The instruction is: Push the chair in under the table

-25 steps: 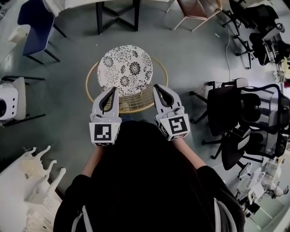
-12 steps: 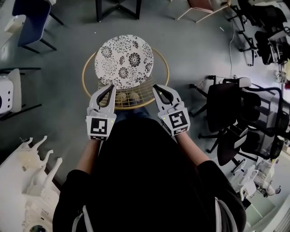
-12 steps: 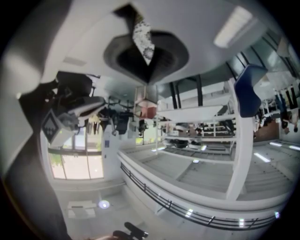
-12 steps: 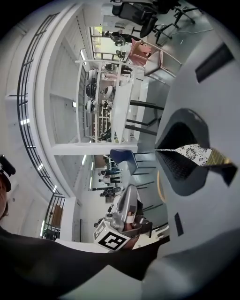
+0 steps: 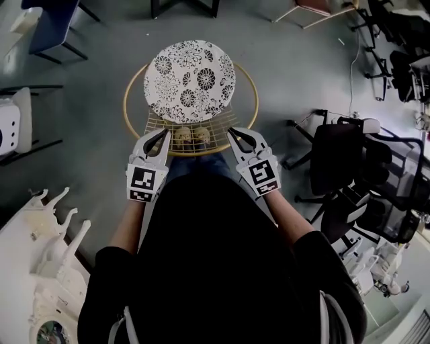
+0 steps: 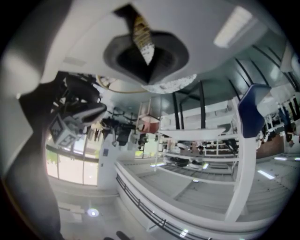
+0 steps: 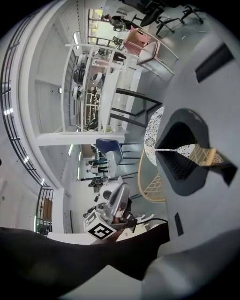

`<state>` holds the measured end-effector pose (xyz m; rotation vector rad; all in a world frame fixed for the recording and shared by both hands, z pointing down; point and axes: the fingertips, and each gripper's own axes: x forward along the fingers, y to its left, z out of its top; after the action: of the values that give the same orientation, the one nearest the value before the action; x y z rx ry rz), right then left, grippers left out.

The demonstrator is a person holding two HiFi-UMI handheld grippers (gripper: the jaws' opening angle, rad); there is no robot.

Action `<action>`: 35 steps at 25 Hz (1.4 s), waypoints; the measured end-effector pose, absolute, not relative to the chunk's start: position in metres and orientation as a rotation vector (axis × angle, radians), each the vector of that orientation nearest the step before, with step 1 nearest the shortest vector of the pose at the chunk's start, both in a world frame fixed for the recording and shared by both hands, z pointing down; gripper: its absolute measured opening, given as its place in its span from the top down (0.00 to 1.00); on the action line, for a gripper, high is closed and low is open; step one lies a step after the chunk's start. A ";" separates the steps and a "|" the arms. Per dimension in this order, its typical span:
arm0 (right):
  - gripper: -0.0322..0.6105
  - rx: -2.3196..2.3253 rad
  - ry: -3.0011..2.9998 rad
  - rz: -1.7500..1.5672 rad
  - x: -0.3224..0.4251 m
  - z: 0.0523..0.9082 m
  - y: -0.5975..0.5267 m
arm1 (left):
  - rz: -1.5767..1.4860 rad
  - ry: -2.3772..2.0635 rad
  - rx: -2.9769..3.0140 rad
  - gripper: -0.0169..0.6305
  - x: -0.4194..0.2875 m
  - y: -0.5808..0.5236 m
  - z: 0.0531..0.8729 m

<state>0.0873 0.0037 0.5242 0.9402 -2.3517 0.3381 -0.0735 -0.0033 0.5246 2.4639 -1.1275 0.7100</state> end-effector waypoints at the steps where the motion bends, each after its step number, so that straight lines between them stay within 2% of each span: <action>1: 0.91 0.919 -2.342 0.345 0.088 0.530 0.006 | 0.734 -1.116 2.453 0.96 -0.075 0.000 0.530; 7: 0.91 0.778 -2.295 0.358 0.089 0.554 0.020 | 0.908 -1.007 2.419 0.95 -0.085 0.017 0.560; 10: 0.91 0.705 -2.261 0.337 0.091 0.566 0.027 | 0.982 -0.927 2.412 0.79 -0.087 0.027 0.572; 13: 0.91 0.620 -2.218 0.284 0.096 0.576 0.035 | 1.111 -0.819 2.440 0.73 -0.090 0.040 0.585; 15: 0.90 0.556 -2.184 0.241 0.100 0.584 0.039 | 1.198 -0.737 2.465 0.66 -0.091 0.048 0.593; 16: 0.86 0.522 -2.165 0.218 0.102 0.588 0.041 | 1.227 -0.704 2.480 0.63 -0.091 0.050 0.596; 17: 0.76 0.486 -2.145 0.195 0.103 0.592 0.044 | 1.242 -0.680 2.497 0.63 -0.091 0.052 0.597; 18: 0.71 0.449 -2.123 0.169 0.105 0.596 0.047 | 1.250 -0.661 2.514 0.62 -0.091 0.052 0.598; 20: 0.69 0.374 -2.085 0.111 0.108 0.604 0.054 | 1.277 -0.614 2.548 0.61 -0.090 0.053 0.597; 26: 0.67 0.213 -2.008 -0.024 0.114 0.620 0.064 | 1.465 -0.359 2.656 0.55 -0.091 0.068 0.599; 33: 0.67 0.123 -1.918 -0.128 0.120 0.643 0.066 | 1.791 -0.248 2.656 0.55 -0.101 0.079 0.636; 35: 0.67 0.097 -1.883 -0.165 0.123 0.650 0.067 | 1.888 -0.274 2.639 0.58 -0.107 0.073 0.647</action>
<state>0.1229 0.0666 0.6496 0.0968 -1.8833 -0.1654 -0.1066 0.0731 0.6468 2.6390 -0.2737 1.8882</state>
